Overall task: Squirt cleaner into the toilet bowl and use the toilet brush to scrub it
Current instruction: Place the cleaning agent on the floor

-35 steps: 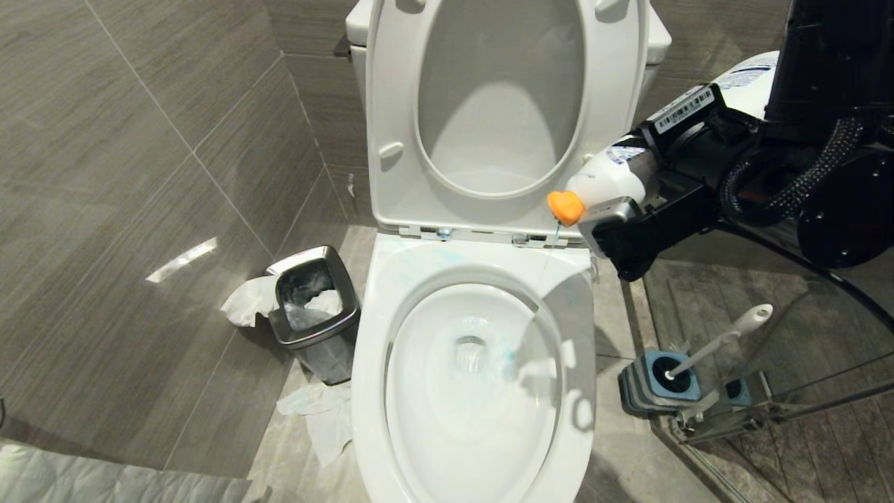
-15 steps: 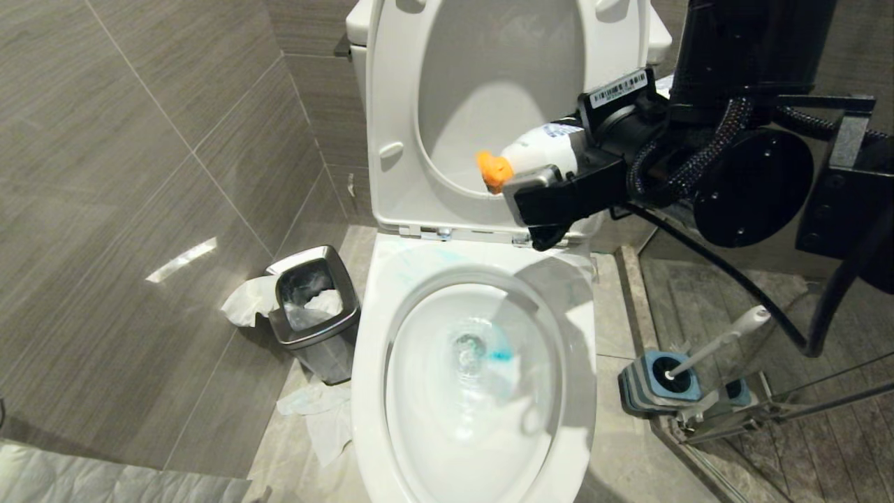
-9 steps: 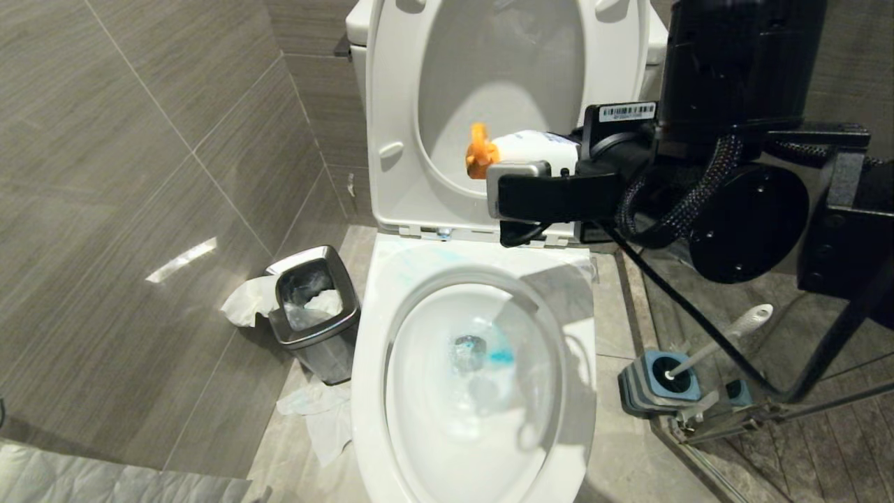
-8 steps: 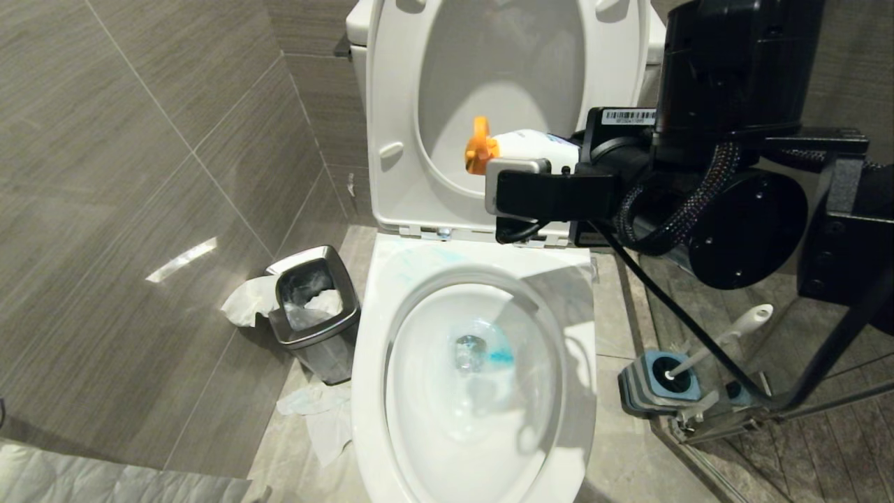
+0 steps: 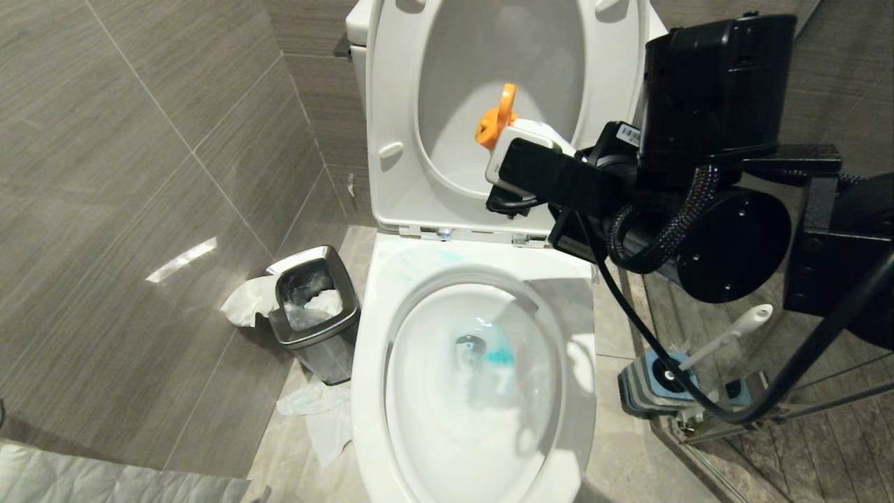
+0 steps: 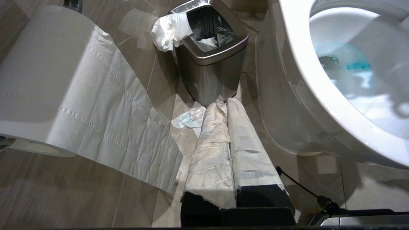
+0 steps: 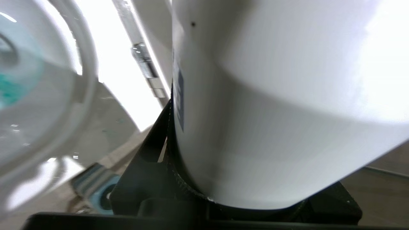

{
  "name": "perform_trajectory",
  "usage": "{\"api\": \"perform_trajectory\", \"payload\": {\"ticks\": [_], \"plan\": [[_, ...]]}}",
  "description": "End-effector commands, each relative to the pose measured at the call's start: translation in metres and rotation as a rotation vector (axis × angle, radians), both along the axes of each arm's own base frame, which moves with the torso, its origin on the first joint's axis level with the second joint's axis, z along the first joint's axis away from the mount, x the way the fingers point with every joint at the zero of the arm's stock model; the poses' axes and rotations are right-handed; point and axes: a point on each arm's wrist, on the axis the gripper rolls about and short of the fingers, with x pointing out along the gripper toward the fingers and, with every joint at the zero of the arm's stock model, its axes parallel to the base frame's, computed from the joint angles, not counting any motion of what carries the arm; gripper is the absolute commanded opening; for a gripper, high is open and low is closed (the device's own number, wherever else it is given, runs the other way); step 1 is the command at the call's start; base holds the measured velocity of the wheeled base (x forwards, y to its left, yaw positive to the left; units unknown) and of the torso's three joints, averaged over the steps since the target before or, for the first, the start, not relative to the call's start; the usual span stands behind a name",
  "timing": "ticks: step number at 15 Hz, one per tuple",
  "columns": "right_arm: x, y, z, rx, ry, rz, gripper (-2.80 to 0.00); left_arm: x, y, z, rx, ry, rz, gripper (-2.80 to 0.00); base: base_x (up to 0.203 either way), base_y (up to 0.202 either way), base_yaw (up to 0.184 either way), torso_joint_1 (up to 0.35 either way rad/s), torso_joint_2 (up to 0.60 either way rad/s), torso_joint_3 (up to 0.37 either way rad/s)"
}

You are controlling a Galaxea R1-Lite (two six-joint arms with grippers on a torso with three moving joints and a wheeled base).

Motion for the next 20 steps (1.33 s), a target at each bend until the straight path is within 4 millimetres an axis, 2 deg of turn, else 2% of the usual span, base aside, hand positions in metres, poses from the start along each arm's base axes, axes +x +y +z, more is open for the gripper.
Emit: {"api": "perform_trajectory", "payload": {"ticks": [1,5,7,11,13,15,20], "plan": [[0.003,0.003,-0.006,0.052,0.062,-0.002,-2.8,0.0,0.0,-0.001,-0.003,0.003,0.0,-2.8,0.0,0.0,0.0,0.0,0.0,0.0],[-0.001,-0.004,0.003,0.347,0.254,0.026,-2.8,0.0,0.0,-0.001,-0.01,0.003,0.003,-2.8,0.0,0.0,0.0,0.0,0.0,0.0],[0.001,-0.01,0.011,0.474,0.271,-0.004,-2.8,0.0,0.0,-0.001,-0.01,0.003,0.003,-2.8,0.0,0.0,0.0,0.0,0.0,0.0],[-0.007,-0.037,0.031,0.626,0.284,-0.033,-2.8,0.0,0.0,0.0,-0.007,0.002,0.003,-2.8,0.0,0.0,0.0,0.0,0.0,0.0],[-0.011,-0.055,0.039,0.688,0.275,-0.043,-2.8,0.0,0.0,0.0,-0.007,0.002,0.003,-2.8,0.0,0.0,0.0,0.0,0.0,0.0],[-0.016,-0.078,0.037,0.735,0.274,-0.085,-2.8,0.0,0.0,0.0,-0.007,0.002,0.003,-2.8,0.0,0.0,0.0,0.0,0.0,0.0],[-0.047,-0.135,0.018,0.805,0.296,-0.184,-2.8,0.0,0.0,0.0,-0.007,0.002,0.003,-2.8,0.0,0.0,0.0,0.0,0.0,0.0]]}}
